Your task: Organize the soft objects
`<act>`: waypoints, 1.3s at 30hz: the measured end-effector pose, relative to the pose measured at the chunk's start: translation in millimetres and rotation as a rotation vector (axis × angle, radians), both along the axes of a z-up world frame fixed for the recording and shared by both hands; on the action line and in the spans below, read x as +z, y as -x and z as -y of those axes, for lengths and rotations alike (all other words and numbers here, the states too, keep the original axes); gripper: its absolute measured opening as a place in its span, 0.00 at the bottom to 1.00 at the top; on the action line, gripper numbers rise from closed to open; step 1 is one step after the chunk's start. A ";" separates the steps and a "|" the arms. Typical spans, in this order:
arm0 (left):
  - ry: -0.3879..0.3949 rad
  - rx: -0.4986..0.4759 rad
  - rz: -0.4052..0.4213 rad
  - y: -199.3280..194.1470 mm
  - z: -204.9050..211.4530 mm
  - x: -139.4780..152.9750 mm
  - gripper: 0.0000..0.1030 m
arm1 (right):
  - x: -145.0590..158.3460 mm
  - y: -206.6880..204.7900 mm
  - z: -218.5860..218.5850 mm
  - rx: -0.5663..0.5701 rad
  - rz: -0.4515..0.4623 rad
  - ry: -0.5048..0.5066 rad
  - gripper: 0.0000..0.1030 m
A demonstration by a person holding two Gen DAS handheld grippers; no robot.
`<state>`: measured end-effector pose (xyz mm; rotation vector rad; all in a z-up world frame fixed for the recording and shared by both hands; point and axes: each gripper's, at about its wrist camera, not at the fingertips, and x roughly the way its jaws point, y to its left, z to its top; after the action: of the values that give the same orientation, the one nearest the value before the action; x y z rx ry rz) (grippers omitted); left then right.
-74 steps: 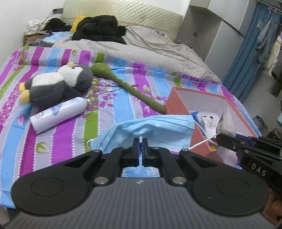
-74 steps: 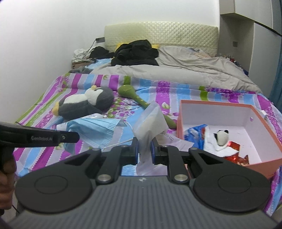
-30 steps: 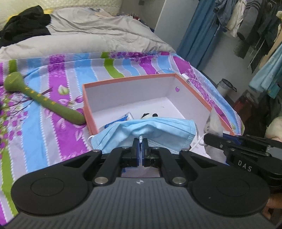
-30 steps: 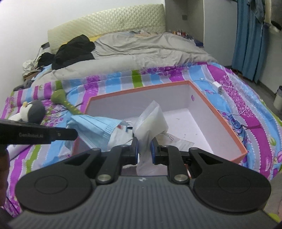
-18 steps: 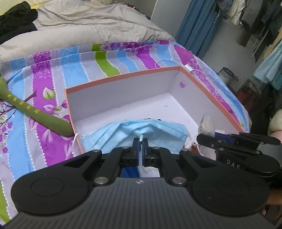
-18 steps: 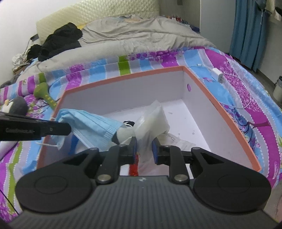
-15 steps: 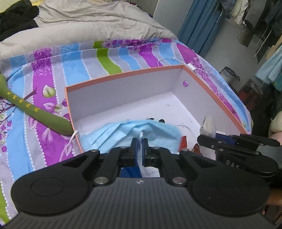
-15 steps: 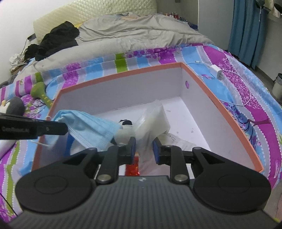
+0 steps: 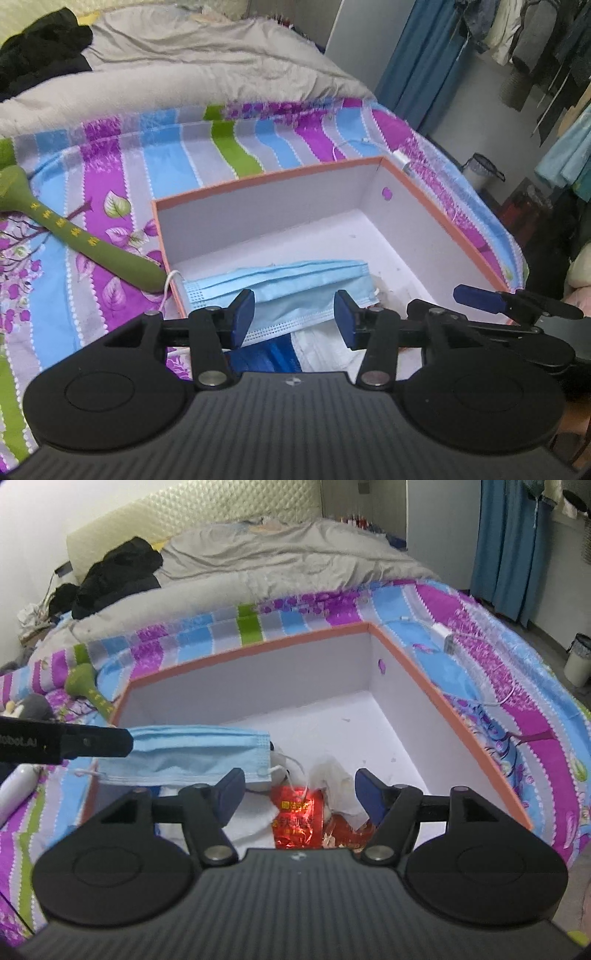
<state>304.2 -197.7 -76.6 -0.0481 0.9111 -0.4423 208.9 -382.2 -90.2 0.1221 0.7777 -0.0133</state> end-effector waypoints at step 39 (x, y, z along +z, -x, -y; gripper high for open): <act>0.103 0.068 0.246 250.5 -110.8 127.7 0.52 | 115.0 192.1 -79.7 0.010 0.279 -0.067 0.66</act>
<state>53.7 -86.9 51.1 -0.1155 0.6424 -0.4214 16.8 -302.5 24.7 0.1797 0.4997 0.0385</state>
